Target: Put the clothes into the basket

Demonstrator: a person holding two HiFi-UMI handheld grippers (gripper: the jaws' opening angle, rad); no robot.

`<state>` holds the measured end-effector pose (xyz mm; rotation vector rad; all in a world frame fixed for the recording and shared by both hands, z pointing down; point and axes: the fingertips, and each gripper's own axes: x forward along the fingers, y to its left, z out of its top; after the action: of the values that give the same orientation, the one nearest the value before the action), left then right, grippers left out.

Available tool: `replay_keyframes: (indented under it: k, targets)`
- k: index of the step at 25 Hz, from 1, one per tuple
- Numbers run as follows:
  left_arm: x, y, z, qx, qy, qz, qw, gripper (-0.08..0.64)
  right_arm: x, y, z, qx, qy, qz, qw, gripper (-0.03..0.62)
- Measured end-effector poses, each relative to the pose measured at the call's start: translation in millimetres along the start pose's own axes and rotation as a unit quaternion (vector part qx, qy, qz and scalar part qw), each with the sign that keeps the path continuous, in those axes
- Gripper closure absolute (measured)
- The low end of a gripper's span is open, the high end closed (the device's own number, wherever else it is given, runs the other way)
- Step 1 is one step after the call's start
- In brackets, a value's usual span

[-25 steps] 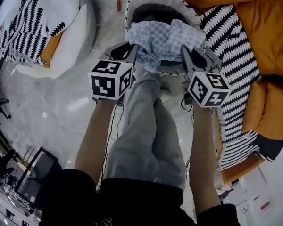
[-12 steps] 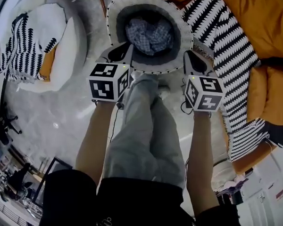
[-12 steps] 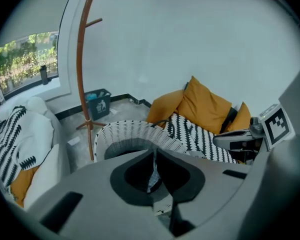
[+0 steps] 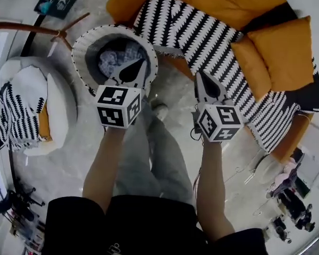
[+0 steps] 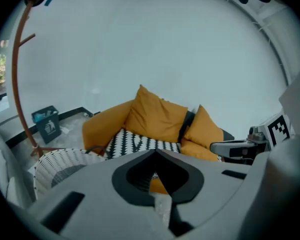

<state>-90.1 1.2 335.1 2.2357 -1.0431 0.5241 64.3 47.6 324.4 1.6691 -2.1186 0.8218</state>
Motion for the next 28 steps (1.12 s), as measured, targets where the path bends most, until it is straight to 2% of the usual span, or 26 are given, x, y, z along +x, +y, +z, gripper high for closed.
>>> replay_keyframes:
  k: [3,6,10,14,18,23,28]
  targets:
    - [4.6,-66.5,25.8,0.005,-0.011,-0.060,0.9981,0.551,-59.1,-35.1,16.1,0.036,-0.029,-0.045,0.998,0.579]
    - [0.8,-134.2,55.6,0.014,-0.035,-0.133,0.9904,0.552,-114.9,-63.8,34.2,0.076,-0.077,-0.097,0.989,0.580]
    - [-10.6,-212.1,94.5,0.035,-0.054,-0.178,0.9819,0.551,-180.0,-90.5,69.4,0.113,-0.142,-0.141,0.973,0.580]
    - [-33.2,-267.9,139.9,0.066,-0.087,-0.187,0.9763,0.552,-242.1,-109.4,117.6,0.128,-0.222,-0.172,0.951,0.580]
    - [-68.9,-313.6,173.0,0.093,-0.114,-0.184,0.9718,0.551,-306.6,-112.6,154.0,0.132,-0.275,-0.191,0.933,0.580]
    - [-98.1,-364.5,216.7,0.157,-0.158,-0.201,0.9539,0.551,-369.7,-117.6,186.8,0.115,-0.335,-0.215,0.910,0.580]
    - [-123.9,-408.0,227.9,0.213,-0.187,-0.208,0.9363,0.552,-427.0,-113.0,209.5,0.078,-0.369,-0.234,0.896,0.580]
